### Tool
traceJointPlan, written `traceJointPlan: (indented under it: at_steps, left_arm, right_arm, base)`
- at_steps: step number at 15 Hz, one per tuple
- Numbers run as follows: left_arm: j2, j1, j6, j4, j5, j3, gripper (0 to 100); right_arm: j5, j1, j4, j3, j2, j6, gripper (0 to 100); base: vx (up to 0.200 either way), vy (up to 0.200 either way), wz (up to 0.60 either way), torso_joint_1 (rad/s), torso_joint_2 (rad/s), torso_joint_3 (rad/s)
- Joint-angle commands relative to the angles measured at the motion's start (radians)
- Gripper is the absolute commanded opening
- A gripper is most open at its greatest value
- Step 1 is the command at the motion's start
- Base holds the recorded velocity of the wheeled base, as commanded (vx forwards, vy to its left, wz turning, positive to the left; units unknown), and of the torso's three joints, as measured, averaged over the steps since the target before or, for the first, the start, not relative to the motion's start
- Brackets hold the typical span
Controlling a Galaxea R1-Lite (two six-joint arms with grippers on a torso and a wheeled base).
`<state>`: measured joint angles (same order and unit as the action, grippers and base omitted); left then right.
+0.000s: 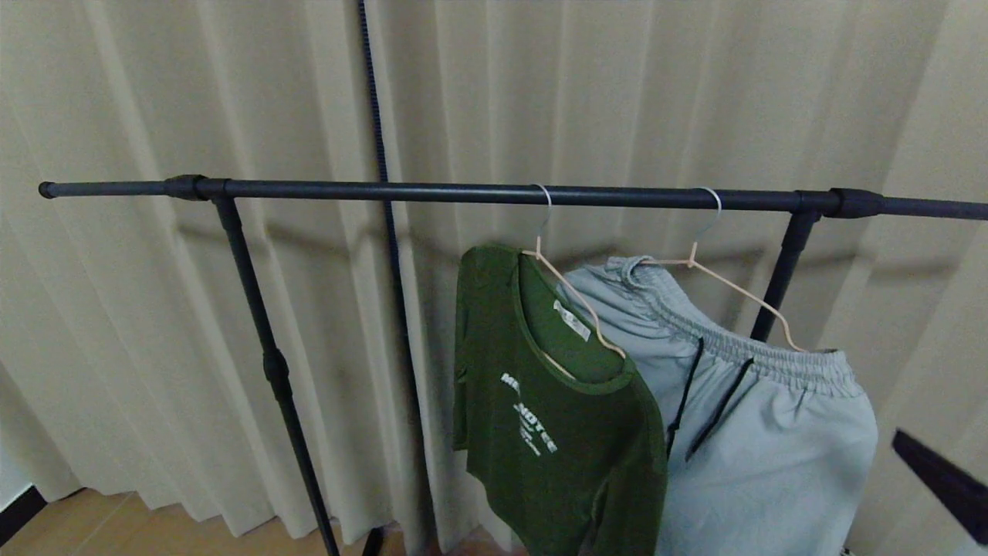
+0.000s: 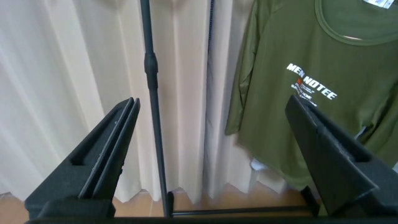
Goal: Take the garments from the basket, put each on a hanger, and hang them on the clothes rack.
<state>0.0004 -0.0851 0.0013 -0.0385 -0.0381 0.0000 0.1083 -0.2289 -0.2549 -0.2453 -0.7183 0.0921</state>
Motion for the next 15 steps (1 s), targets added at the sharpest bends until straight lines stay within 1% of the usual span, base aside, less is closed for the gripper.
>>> traceJointPlan:
  at_steps: [1,2,3,4,5,6,7,8,9,10,11,12,15]
  left_arm:
    - [0.000,0.001,0.000,0.000,0.000,0.000,100]
    - [0.000,-0.001,-0.001,0.000,0.000,0.000,100]
    - [0.000,-0.001,-0.001,0.000,0.000,0.000,100]
    - [0.000,0.001,-0.001,0.000,0.000,0.000,100]
    - [0.000,-0.001,-0.001,0.000,0.000,0.000,100]
    - [0.000,0.001,-0.001,0.000,0.000,0.000,100]
    - [0.000,0.001,0.000,0.000,0.000,0.000,100]
    - [0.000,0.001,-0.001,0.000,0.000,0.000,100]
    - [0.000,0.001,-0.001,0.000,0.000,0.000,100]
    - [0.000,0.001,-0.001,0.000,0.000,0.000,100]
    - [0.000,0.001,-0.001,0.000,0.000,0.000,100]
    - [0.000,0.001,-0.001,0.000,0.000,0.000,100]
    - [0.000,0.001,-0.001,0.000,0.000,0.000,100]
  right_arm:
    - [0.019,0.180,0.552,-0.042,0.438,-0.018,100]
    - [0.016,0.220,0.645,-0.035,0.511,-0.055,100]
    - [0.013,0.226,0.669,-0.011,0.589,-0.089,100]
    - [0.016,0.220,0.664,0.021,0.649,-0.111,100]
    - [0.004,0.221,0.655,0.037,0.718,-0.137,100]
    - [0.008,0.221,0.623,0.051,0.718,-0.180,100]
    - [0.007,0.221,0.557,0.081,0.718,-0.221,100]
    - [0.007,0.221,0.364,0.189,0.718,-0.241,100]
    - [-0.001,0.221,0.264,0.230,0.718,-0.233,100]
    - [-0.033,0.221,0.189,0.245,0.718,-0.189,100]
    - [-0.029,0.221,0.207,0.245,0.718,-0.166,100]
    - [-0.007,0.221,0.229,0.245,0.718,-0.127,100]
    - [-0.001,0.221,0.229,0.245,0.718,-0.126,100]
  base:
    - [0.000,0.000,0.00,0.000,0.00,0.000]
    - [0.000,0.000,0.00,0.000,0.00,0.000]
    - [0.000,0.000,0.00,0.000,0.00,0.000]
    - [0.000,0.000,0.00,0.000,0.00,0.000]
    - [0.000,0.000,0.00,0.000,0.00,0.000]
    - [0.000,0.000,0.00,0.000,0.00,0.000]
    - [0.000,0.000,0.00,0.000,0.00,0.000]
    - [0.000,0.000,0.00,0.000,0.00,0.000]
    - [0.000,0.000,0.00,0.000,0.00,0.000]
    - [0.000,0.000,0.00,0.000,0.00,0.000]
    - [0.000,0.000,0.00,0.000,0.00,0.000]
    - [0.000,0.000,0.00,0.000,0.00,0.000]
    - [0.000,0.000,0.00,0.000,0.00,0.000]
